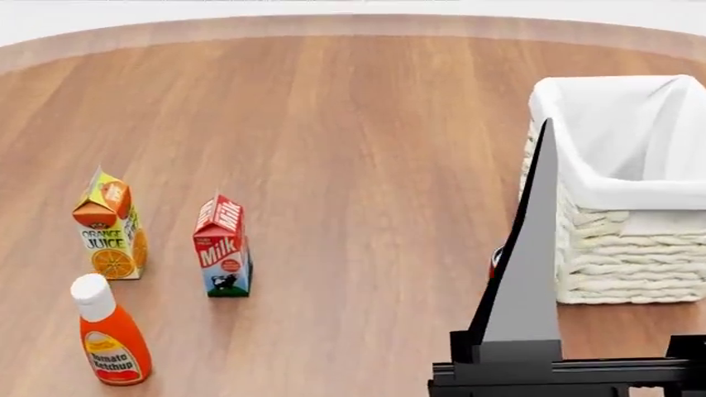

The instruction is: Pick the milk and place it in the basket.

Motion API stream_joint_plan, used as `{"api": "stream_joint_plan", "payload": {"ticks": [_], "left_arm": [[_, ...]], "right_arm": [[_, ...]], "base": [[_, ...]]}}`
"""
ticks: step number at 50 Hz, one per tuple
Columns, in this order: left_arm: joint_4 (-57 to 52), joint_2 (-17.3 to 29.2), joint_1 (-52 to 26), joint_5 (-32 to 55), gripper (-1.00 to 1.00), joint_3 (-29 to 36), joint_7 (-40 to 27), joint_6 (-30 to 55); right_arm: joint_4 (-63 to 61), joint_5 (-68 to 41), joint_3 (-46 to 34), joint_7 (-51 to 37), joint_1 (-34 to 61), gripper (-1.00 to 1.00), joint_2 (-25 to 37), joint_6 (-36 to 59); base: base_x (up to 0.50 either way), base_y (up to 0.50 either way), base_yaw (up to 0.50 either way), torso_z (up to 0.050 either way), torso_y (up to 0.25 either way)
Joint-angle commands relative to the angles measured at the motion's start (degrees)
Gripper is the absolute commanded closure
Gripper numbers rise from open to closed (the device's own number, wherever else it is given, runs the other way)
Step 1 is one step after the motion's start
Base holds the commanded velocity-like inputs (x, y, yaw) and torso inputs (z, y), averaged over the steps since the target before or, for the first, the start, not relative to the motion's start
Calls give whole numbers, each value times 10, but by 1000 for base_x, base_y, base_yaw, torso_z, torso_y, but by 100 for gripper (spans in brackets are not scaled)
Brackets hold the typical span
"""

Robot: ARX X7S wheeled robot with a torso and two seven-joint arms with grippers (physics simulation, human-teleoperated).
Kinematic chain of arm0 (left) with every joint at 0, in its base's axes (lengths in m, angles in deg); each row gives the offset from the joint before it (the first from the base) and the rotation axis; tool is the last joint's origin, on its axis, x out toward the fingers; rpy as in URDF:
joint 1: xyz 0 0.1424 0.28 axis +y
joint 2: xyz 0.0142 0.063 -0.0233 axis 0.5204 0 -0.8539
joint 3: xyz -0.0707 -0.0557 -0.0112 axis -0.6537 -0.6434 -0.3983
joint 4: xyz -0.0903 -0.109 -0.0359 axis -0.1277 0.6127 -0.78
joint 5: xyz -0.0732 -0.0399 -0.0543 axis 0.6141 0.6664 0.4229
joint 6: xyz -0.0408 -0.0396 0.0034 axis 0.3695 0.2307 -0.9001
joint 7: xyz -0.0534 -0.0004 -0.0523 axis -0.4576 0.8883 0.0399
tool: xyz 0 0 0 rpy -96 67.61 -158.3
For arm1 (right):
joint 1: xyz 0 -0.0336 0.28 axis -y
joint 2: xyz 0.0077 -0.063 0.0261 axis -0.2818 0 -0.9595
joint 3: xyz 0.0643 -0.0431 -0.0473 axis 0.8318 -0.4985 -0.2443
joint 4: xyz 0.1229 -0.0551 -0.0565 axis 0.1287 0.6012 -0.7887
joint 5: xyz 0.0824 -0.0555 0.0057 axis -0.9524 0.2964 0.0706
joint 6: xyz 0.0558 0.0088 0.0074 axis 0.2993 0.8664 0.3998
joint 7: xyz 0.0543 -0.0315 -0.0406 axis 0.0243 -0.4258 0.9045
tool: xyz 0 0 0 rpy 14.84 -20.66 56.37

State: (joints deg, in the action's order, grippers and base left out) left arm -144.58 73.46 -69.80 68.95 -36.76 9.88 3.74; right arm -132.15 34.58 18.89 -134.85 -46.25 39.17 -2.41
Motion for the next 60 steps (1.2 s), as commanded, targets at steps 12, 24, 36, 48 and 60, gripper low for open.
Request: {"api": "stream_joint_plan", "payload": {"ticks": [12,24,36,48,60], "left_arm": [[2,10,1,2,-100,8,-9,-10],[3,16,2,3,-100,10,-14,-14],[4,21,-1,6,-100,13,-19,-16],[6,24,1,5,-100,19,-23,-21],[8,28,2,6,-100,20,-27,-26]], "right_arm": [[7,10,-16,-2,-3,-100,6,-18],[8,12,-21,-1,-3,-100,6,-23],[10,11,-25,2,2,-100,4,-22],[12,13,-28,2,1,-100,5,-26],[12,15,-33,4,5,-100,3,-21]], "base": [[500,0,0,0,1],[500,0,0,0,1],[500,0,0,0,1],[500,0,0,0,2],[500,0,0,0,2]]}}
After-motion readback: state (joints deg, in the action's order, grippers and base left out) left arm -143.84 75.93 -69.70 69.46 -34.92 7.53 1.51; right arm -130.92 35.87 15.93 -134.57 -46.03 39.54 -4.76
